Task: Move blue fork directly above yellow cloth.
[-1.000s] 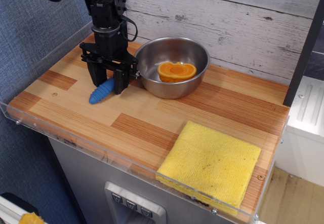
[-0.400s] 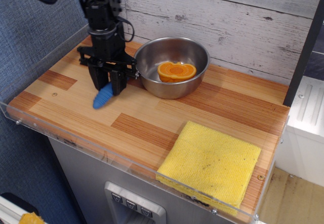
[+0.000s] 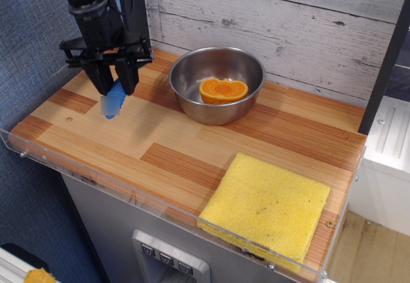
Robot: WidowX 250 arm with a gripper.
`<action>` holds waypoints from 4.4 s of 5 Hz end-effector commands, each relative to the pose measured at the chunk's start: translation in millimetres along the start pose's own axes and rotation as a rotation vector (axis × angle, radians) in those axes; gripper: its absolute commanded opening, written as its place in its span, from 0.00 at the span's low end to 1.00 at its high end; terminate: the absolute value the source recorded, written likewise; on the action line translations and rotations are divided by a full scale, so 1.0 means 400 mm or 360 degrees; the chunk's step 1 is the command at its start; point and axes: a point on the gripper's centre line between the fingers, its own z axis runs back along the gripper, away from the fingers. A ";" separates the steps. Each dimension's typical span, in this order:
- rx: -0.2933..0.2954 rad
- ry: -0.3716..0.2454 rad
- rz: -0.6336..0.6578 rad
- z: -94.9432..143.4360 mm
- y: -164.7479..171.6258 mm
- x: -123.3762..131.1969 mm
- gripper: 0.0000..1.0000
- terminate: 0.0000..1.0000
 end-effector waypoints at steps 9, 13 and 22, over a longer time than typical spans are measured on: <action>0.0125 -0.0035 -0.0414 -0.025 -0.496 -0.063 0.00 0.00; 0.0125 0.0021 -0.0517 -0.133 -0.554 -0.036 0.00 0.00; -0.0092 -0.0166 -0.0626 0.163 -0.356 -0.020 1.00 0.00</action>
